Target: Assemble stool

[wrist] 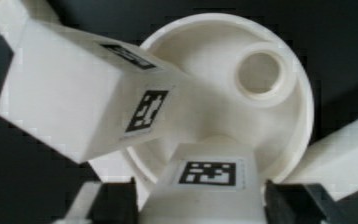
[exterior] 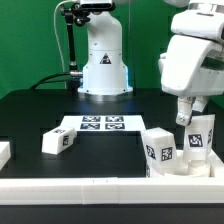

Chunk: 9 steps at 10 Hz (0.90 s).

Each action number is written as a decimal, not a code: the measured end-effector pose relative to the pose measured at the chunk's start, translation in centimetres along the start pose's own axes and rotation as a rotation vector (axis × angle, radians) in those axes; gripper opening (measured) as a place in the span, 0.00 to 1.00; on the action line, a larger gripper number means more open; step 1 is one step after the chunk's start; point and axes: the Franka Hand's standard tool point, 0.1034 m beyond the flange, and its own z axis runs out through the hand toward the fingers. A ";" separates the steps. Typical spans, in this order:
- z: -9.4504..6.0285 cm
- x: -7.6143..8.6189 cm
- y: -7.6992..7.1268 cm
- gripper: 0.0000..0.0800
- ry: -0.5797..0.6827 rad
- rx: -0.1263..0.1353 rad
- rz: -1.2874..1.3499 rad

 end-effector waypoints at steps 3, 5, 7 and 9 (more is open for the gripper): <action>0.0 0.1 0.0 0.43 0.001 0.000 0.167; 0.0 0.1 0.0 0.43 -0.001 0.003 0.338; 0.0 0.8 0.3 0.43 -0.025 0.035 0.519; 0.1 1.2 1.0 0.43 -0.037 0.065 0.681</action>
Offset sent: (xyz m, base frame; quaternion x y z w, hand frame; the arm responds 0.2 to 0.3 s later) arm 0.0000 0.0000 0.0000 0.0000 0.0000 0.1938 0.9810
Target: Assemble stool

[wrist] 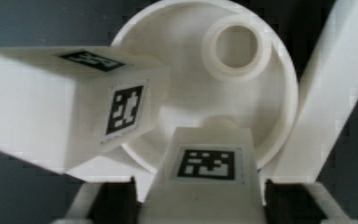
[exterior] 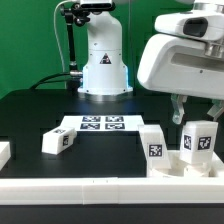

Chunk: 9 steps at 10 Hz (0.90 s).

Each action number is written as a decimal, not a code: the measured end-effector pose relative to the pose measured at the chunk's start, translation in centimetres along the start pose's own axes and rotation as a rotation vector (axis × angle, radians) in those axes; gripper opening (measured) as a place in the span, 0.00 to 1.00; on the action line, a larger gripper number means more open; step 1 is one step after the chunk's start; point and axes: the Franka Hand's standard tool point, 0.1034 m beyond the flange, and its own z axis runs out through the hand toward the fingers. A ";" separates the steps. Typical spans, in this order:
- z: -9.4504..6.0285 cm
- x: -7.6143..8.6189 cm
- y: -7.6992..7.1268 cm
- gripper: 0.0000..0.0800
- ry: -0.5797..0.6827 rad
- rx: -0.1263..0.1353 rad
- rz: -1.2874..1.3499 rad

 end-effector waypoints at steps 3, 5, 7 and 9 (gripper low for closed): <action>0.0 0.9 0.4 0.43 -0.007 0.037 0.239; 0.1 1.4 -0.1 0.43 0.039 0.045 0.421; 0.3 1.7 -0.9 0.43 0.088 0.052 0.542; 0.3 1.7 -0.9 0.43 0.095 0.051 0.673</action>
Offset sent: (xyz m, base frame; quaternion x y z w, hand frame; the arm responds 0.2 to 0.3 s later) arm 0.0073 -0.0034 -0.0020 0.0104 -0.0186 0.1292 0.9914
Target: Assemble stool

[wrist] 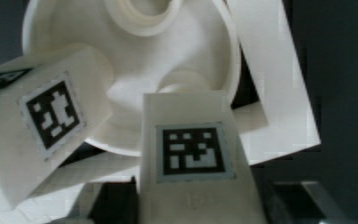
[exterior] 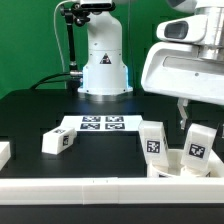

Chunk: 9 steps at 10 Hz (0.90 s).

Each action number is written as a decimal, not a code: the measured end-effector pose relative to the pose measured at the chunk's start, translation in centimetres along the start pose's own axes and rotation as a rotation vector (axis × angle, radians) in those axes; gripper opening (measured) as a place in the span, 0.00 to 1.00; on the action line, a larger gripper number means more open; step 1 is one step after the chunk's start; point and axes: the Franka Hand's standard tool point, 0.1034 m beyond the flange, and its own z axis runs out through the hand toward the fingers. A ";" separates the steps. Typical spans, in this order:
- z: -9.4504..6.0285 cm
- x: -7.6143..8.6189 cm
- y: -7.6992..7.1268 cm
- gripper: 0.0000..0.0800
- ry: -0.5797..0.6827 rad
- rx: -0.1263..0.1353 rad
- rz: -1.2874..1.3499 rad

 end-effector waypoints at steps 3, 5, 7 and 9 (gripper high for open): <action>-0.1 -0.1 0.1 0.43 0.007 -0.008 0.190; -0.1 0.1 0.5 0.43 0.012 -0.001 0.307; 0.2 0.5 0.7 0.43 0.027 0.040 0.436; 0.3 0.4 0.8 0.43 0.033 0.079 0.536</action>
Offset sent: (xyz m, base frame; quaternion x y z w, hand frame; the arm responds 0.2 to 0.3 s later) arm -0.0112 -0.0186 0.0106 -0.0433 0.0347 0.1833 0.9815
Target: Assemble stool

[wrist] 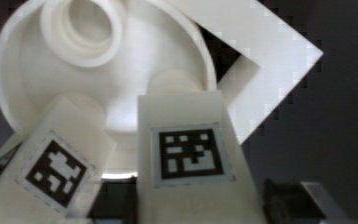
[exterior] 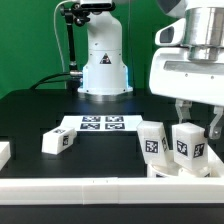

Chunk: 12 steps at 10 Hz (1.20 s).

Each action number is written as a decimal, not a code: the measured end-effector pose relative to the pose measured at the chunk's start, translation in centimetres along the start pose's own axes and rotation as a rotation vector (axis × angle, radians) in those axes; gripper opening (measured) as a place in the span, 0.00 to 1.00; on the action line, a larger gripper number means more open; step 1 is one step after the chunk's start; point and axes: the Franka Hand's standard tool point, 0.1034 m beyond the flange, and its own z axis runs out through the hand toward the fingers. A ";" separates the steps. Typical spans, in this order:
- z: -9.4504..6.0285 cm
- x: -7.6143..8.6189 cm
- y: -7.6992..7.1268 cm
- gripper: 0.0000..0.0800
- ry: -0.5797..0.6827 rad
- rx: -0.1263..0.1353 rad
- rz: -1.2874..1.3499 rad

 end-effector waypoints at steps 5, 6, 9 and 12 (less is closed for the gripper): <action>-0.4 0.0 0.0 0.67 -0.024 0.000 0.134; -0.9 0.2 -0.4 0.78 -0.024 0.008 0.127; -1.9 0.2 -0.6 0.80 -0.029 0.013 0.074; -1.8 0.0 -0.6 0.81 -0.025 0.007 -0.086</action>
Offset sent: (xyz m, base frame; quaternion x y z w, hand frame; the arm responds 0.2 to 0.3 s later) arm 0.0000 0.0000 0.0000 0.0000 0.0000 0.0000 1.0000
